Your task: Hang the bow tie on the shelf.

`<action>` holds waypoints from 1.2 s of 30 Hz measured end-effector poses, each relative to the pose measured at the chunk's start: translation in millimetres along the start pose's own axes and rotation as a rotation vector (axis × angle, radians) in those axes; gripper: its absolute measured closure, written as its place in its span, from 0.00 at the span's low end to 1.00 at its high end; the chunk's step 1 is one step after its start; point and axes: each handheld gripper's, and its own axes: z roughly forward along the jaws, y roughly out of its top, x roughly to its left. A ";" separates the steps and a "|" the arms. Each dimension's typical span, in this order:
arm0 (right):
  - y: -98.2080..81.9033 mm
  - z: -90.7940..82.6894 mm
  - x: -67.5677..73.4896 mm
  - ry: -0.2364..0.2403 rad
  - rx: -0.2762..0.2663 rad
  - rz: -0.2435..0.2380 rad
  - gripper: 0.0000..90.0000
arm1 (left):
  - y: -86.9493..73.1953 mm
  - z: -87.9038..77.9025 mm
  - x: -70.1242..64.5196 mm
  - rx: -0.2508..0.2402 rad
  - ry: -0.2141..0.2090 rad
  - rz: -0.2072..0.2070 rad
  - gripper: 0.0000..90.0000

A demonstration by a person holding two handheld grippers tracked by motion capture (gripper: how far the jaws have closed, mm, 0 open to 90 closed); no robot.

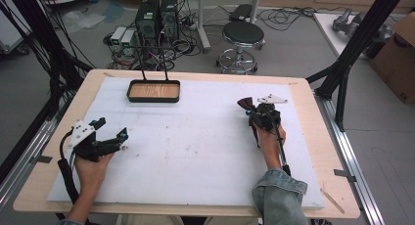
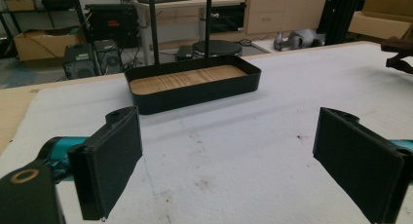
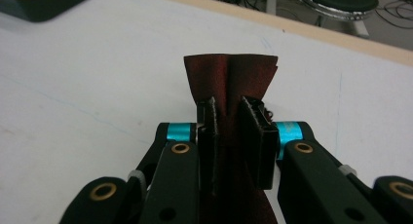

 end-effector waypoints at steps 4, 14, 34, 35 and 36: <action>12.3 -6.5 7.9 0.023 -0.031 -0.021 0.86 | 0.0 0.2 -0.1 -0.002 0.000 -0.001 0.12; 49.5 -12.8 37.5 0.091 -0.099 -0.086 0.86 | 0.1 -0.6 0.5 -0.005 0.000 0.001 0.12; 107.3 11.3 93.5 0.213 -0.164 -0.137 0.86 | -0.5 1.9 0.2 -0.012 -0.006 -0.003 0.12; 107.3 11.3 93.5 0.213 -0.164 -0.137 0.86 | -0.5 2.1 0.1 -0.012 -0.006 -0.002 0.12; 113.2 14.5 98.4 0.225 -0.169 -0.143 0.86 | -0.5 2.2 0.2 -0.013 -0.008 -0.002 0.12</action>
